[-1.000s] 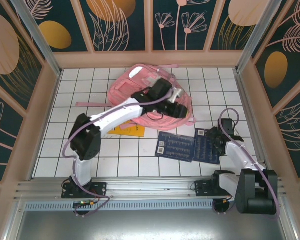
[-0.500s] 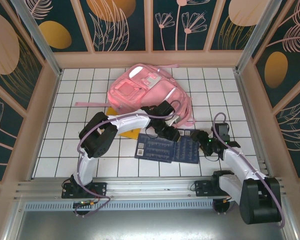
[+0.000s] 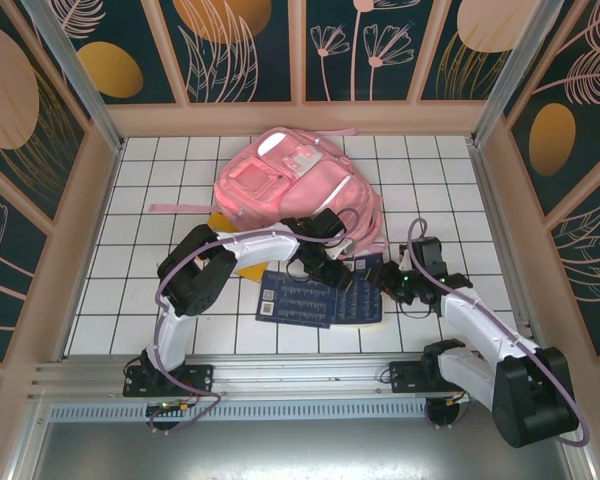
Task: Pack the student bag
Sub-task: Pick up the book from the bottom-center of the table.
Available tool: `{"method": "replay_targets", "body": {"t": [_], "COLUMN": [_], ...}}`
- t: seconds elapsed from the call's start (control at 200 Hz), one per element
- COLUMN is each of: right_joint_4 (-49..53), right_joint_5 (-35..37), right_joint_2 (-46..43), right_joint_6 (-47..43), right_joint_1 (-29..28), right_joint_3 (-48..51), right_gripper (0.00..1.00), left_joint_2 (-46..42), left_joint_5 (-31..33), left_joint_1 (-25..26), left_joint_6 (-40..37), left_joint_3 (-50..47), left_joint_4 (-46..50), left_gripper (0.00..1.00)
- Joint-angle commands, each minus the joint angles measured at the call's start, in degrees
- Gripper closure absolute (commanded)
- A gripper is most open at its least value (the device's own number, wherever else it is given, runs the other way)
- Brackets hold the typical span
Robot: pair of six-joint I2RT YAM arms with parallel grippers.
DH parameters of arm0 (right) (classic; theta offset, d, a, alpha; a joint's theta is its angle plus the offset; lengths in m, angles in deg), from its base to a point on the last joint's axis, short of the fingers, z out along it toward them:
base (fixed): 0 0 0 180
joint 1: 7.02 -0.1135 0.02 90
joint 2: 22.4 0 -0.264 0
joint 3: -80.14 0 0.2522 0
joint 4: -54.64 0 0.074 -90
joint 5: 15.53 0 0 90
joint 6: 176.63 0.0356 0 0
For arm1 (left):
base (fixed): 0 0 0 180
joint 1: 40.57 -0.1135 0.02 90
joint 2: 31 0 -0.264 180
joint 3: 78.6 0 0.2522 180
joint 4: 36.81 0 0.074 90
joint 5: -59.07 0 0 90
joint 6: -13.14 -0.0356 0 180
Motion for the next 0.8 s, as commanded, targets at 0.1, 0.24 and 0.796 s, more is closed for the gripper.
{"method": "replay_targets", "body": {"t": [0.1, 0.24, 0.796], "right_joint_4": [0.3, 3.4, 17.3], "right_joint_5": [0.4, 6.9, 15.3], "right_joint_2": [1.0, 0.6, -9.7], "right_joint_6": [-1.8, -1.8, -2.6], "right_joint_1": [-2.3, -2.3, -2.6], "right_joint_3": [-1.7, -3.1, -25.6], "right_gripper": [0.83, 1.00, 1.00], "left_joint_2": [-0.1, -2.8, -26.0], "left_joint_5": [2.3, 4.2, 1.3], "left_joint_1": [-0.3, -0.7, -9.8], "left_joint_6": [-0.4, -0.5, 9.2], "left_joint_3": [-2.4, -1.9, -8.8], "left_joint_4": [-0.8, 0.1, -6.6], "left_gripper": [0.62, 0.62, 0.37]}}
